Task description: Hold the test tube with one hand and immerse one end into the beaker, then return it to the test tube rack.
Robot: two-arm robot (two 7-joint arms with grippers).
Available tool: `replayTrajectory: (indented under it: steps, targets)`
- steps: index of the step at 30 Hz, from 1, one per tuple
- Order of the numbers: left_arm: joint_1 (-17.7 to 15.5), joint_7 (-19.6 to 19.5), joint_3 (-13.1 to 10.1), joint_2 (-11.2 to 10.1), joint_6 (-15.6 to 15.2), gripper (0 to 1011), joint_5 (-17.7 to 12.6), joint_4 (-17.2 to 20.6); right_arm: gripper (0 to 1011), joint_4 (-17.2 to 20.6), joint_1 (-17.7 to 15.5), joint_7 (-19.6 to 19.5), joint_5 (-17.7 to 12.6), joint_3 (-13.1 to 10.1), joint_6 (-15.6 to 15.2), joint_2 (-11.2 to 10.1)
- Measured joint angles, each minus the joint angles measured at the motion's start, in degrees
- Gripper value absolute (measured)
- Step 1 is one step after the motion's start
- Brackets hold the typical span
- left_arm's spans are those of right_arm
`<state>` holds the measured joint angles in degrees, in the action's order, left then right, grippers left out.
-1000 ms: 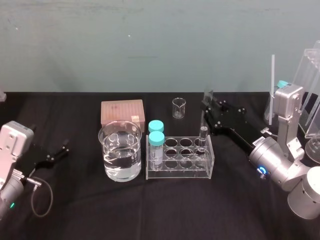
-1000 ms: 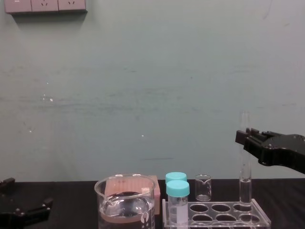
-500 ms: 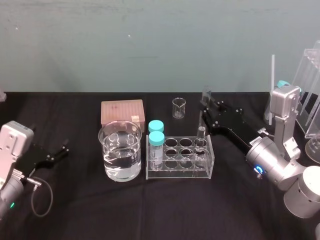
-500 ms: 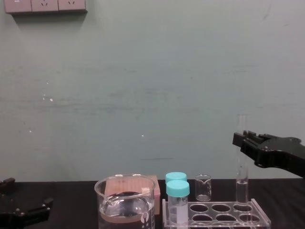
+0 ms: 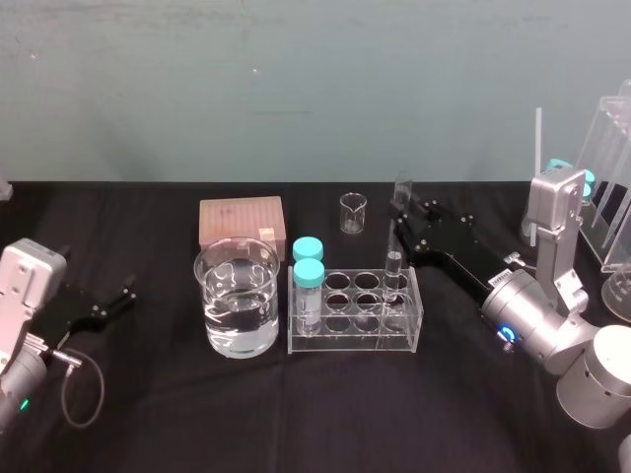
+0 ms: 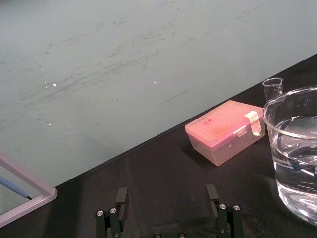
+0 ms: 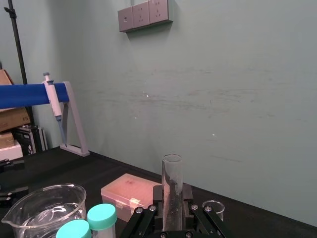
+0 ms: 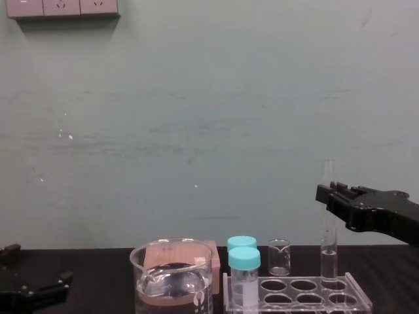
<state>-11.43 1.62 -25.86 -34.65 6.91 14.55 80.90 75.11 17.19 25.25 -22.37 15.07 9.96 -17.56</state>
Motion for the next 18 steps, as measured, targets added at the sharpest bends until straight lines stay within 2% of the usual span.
replayTrajectory:
  steps: [18]
  targets:
    - [0.0, 0.0, 0.0, 0.0, 0.0, 1000, 0.0, 0.0, 222, 0.01, -0.21, -0.04, -0.05, -0.15, 0.0, -0.19]
